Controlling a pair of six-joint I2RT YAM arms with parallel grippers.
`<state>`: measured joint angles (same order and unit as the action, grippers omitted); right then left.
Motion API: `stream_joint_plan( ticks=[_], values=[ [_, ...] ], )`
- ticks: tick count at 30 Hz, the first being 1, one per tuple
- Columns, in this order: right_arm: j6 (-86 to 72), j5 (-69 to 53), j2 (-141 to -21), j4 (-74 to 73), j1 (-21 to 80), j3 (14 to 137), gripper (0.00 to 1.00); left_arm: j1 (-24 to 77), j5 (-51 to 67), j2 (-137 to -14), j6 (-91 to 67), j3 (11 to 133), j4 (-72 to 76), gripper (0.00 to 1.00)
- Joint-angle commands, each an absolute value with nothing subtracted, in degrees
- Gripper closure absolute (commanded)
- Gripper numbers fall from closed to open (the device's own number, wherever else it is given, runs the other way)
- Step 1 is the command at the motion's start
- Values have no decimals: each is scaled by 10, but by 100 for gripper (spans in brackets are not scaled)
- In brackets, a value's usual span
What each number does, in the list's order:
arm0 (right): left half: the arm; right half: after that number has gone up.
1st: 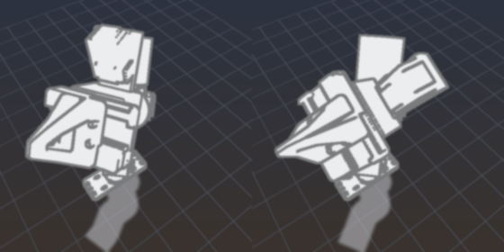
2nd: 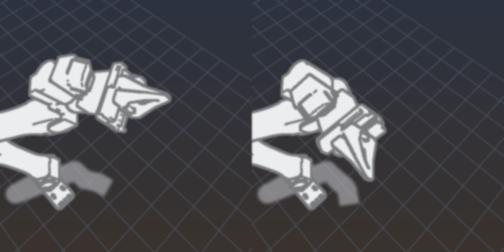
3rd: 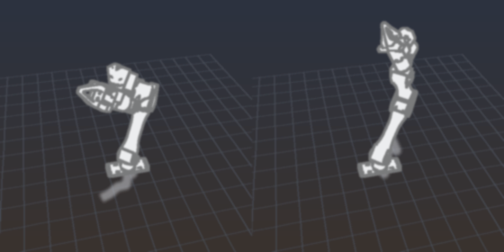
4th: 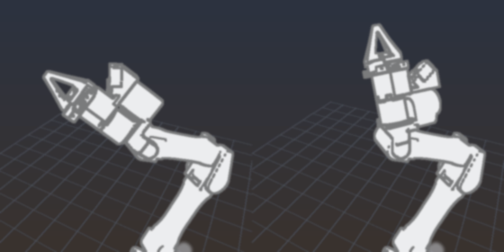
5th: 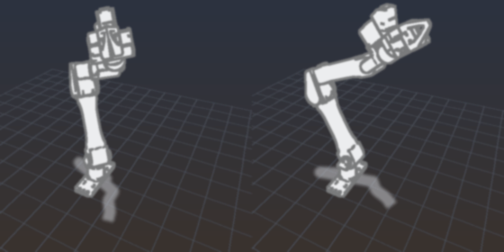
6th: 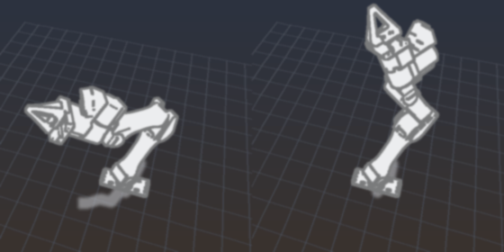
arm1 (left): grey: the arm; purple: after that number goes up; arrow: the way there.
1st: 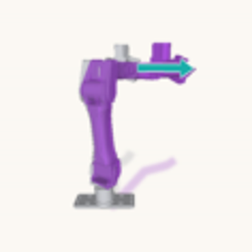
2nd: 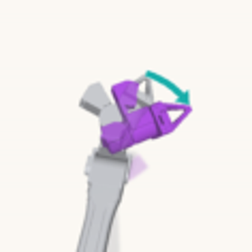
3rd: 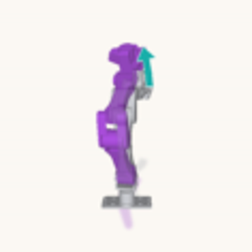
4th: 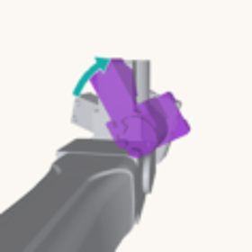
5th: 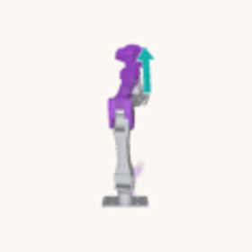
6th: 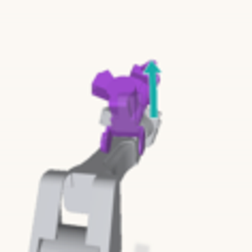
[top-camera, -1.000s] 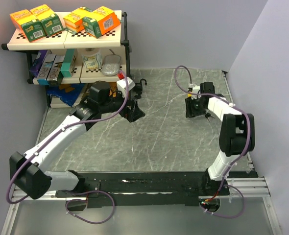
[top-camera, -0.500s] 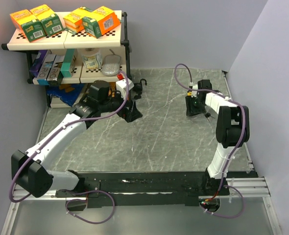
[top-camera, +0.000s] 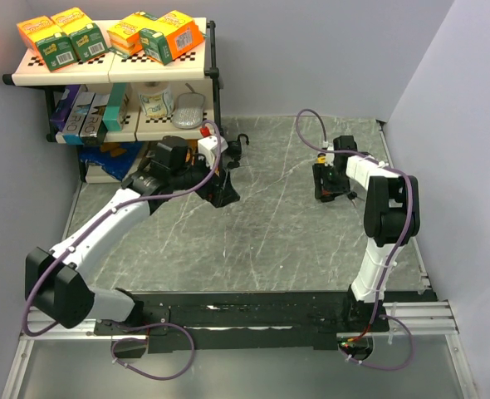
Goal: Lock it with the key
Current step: Place the lock at the center of the board, then move the lock to the center of the board.
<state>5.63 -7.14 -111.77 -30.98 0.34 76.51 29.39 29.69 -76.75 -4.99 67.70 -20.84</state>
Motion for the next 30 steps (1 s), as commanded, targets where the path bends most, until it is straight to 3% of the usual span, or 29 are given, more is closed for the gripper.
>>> stream_joint_plan(
  ticks=[1,2,9,13,23,28,30],
  values=[
    [36,-62,-1119,-313,3,790,18,293,301,-780,-44,700,-220,4],
    [35,-64,-1118,-314,3,791,14,293,301,-782,-45,700,-221,4],
    [41,-83,-1072,-309,3,784,9,308,273,-823,-54,734,-216,4],
    [48,-96,-1018,-298,3,773,1,333,223,-901,-60,790,-229,2],
    [67,-122,-840,-251,3,708,0,391,2,-1091,-86,973,-188,0],
    [71,-147,-804,-261,3,691,0,395,-145,-1189,-120,1048,-172,22],
    [69,-149,-800,-265,3,686,0,397,-184,-1222,-112,1075,-163,25]
  ],
)
